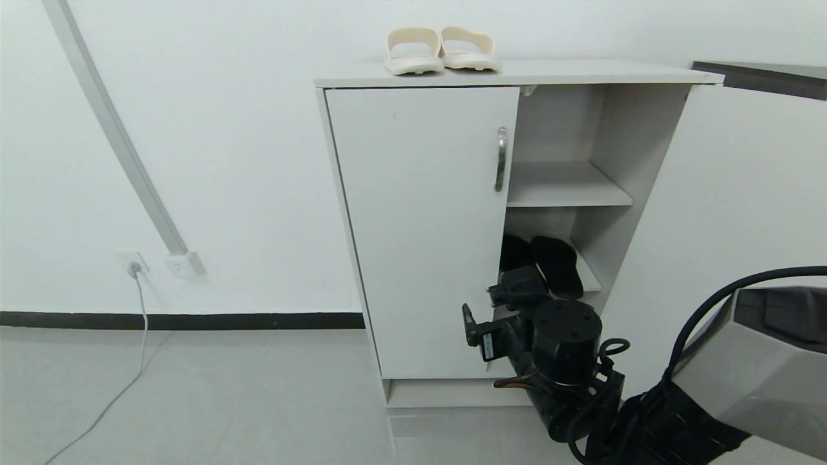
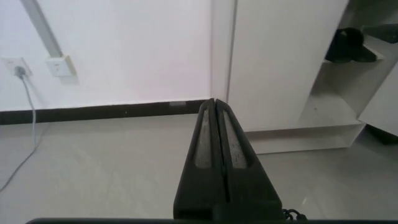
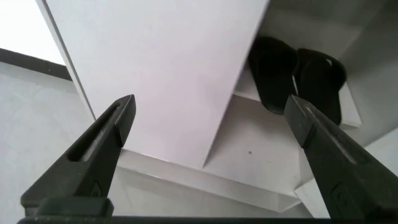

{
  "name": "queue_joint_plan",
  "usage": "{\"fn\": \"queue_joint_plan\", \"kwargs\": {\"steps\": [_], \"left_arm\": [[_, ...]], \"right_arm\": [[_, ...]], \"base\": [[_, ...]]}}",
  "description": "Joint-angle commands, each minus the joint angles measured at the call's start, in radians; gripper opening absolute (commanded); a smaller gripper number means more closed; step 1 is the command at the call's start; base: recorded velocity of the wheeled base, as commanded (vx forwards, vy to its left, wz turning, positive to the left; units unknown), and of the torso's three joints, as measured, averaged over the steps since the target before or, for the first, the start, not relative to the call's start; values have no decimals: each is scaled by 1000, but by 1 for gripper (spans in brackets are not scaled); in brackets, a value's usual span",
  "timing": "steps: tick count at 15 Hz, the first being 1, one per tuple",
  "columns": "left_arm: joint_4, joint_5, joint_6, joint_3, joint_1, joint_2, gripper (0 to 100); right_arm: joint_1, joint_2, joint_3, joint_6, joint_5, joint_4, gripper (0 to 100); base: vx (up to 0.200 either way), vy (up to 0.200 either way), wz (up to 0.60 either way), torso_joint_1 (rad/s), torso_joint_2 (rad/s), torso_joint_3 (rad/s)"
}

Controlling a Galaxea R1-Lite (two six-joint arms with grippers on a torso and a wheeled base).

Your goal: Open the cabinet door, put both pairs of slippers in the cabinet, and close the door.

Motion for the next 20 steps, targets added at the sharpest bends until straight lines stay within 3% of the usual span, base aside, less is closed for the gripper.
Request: {"fn": "queue_joint_plan", "kwargs": {"steps": [1, 20], "left_arm": [[0, 2, 0, 0, 1, 1, 0], [0, 0, -2, 0, 1, 1, 0]], "right_arm": [[-4, 10, 1, -2, -1, 1, 100], [-3, 23, 11, -17, 11, -1, 100]], "base": [[0, 0, 0, 0, 0, 0], [0, 0, 0, 0, 0, 0]]}}
